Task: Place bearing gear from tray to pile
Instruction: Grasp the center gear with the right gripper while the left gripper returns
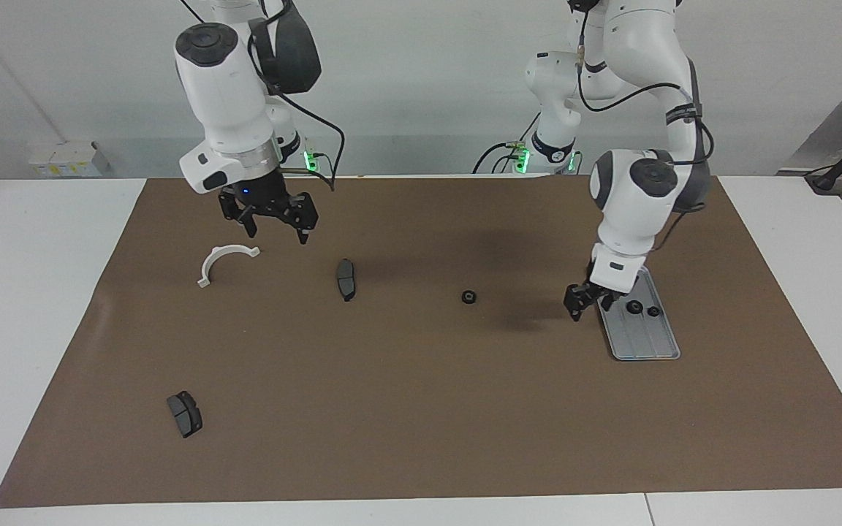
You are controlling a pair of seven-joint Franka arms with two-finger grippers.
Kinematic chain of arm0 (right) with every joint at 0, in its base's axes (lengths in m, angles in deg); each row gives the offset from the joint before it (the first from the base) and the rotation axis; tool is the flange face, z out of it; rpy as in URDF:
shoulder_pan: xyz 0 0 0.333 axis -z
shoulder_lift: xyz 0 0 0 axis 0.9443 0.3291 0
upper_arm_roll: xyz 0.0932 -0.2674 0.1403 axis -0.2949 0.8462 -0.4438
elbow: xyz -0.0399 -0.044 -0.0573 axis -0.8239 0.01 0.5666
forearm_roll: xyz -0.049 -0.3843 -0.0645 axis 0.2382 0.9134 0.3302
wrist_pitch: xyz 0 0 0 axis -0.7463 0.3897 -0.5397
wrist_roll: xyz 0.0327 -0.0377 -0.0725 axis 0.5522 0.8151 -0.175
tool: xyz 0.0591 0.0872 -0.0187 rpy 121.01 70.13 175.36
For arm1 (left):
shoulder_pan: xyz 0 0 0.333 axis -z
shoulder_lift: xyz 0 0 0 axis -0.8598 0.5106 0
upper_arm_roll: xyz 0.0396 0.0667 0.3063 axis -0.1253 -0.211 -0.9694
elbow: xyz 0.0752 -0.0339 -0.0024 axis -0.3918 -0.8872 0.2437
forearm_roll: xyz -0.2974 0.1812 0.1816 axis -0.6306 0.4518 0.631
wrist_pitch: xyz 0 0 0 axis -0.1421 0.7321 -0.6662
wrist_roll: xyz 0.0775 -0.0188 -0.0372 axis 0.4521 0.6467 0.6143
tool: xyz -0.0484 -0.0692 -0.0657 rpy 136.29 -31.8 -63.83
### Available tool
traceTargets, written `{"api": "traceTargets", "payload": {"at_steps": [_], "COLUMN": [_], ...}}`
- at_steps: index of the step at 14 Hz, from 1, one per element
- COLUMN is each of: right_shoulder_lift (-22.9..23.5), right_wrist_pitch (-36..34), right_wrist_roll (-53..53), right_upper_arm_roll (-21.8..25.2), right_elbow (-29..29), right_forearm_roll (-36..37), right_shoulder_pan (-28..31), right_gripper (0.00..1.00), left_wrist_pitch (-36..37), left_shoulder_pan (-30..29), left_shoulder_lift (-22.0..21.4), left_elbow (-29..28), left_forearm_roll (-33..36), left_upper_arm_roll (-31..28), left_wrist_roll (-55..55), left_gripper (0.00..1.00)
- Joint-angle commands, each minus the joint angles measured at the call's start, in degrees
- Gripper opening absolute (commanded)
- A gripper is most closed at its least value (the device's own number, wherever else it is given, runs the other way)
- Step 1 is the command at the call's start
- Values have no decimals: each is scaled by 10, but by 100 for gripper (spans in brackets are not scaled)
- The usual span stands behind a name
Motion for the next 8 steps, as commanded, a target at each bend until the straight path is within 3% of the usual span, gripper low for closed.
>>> {"api": "traceTargets", "payload": {"at_steps": [1, 4, 8], "right_shoulder_lift": [53, 104, 159], "right_wrist_pitch": [51, 115, 143], "right_wrist_roll": [73, 131, 180], "right_upper_arm_roll": [1, 1, 1], "right_elbow": [3, 16, 57], "right_forearm_roll": [-2, -3, -1], "right_shoulder_pan": [-56, -99, -145], "right_gripper": [100, 100, 100], "left_wrist_pitch": [8, -12, -52], "left_shoulder_pan": [-46, -88, -101], "left_shoulder_lift": [-21, -36, -36], "left_elbow": [-29, -68, -105], "left_forearm_roll": [10, 10, 10], "left_upper_arm_roll": [8, 8, 7], "left_wrist_roll": [-86, -193, -219], "left_gripper": [76, 74, 72]}}
